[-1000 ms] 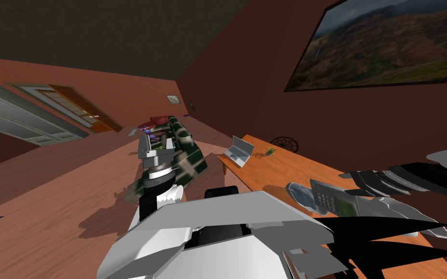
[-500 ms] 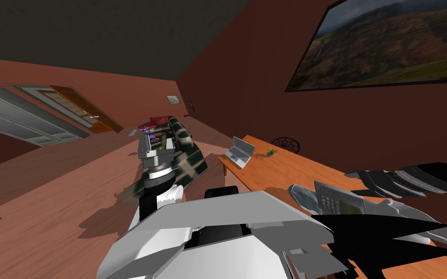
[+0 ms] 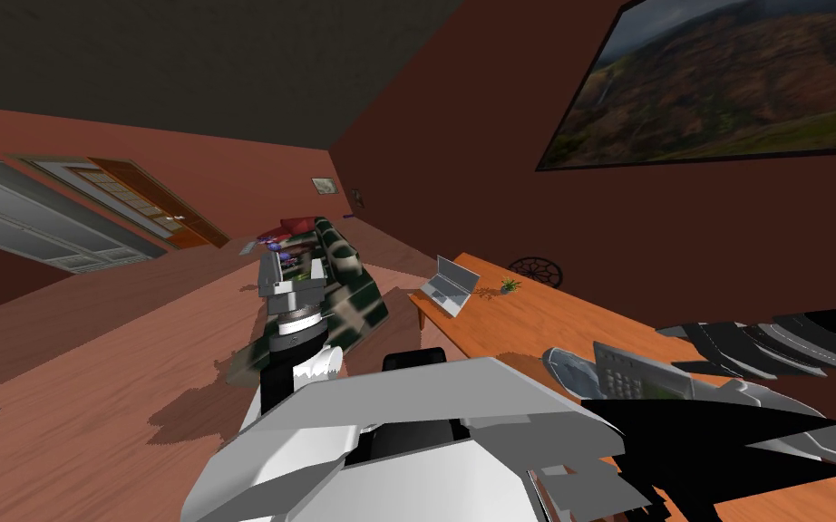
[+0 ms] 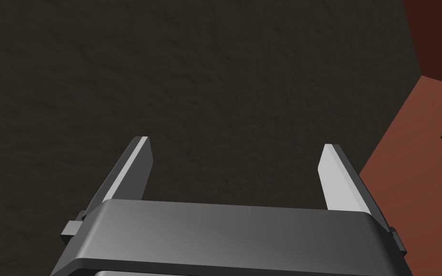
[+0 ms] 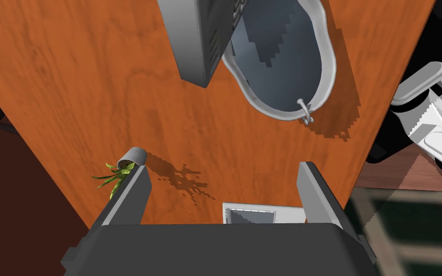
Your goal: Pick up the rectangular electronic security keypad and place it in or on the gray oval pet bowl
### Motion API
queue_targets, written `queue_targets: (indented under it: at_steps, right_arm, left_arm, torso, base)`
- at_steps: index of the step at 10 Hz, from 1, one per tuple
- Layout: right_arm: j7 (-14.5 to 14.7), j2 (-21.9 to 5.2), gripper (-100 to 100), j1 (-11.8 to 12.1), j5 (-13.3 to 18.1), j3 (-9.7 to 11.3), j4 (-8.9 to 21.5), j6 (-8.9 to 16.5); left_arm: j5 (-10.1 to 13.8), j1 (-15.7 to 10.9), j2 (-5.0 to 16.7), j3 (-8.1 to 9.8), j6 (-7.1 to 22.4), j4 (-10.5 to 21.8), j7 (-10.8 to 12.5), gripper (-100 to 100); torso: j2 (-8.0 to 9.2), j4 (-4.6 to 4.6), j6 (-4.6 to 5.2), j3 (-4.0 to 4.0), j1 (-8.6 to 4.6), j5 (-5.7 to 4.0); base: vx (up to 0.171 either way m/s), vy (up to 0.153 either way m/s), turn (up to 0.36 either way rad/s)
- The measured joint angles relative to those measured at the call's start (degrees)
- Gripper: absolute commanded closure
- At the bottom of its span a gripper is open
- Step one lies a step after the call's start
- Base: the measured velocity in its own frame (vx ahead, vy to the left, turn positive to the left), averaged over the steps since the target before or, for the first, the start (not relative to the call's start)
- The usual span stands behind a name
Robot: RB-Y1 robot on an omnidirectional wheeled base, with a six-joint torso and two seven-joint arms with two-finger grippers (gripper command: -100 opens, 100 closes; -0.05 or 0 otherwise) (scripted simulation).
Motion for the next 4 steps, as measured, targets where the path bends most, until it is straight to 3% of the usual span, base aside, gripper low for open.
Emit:
queue_targets:
  at_steps: [4]
  right_arm:
    - [0.00,0.00,0,0.00,0.00,0.00,0.00,0.00]
  left_arm:
    - [0.00,0.00,0.00,0.00,0.00,0.00,0.00,0]
  torso:
    - [0.01,0.00,0.00,0.01,0.00,0.00]
  base:
    - [0.000,0.000,0.000]
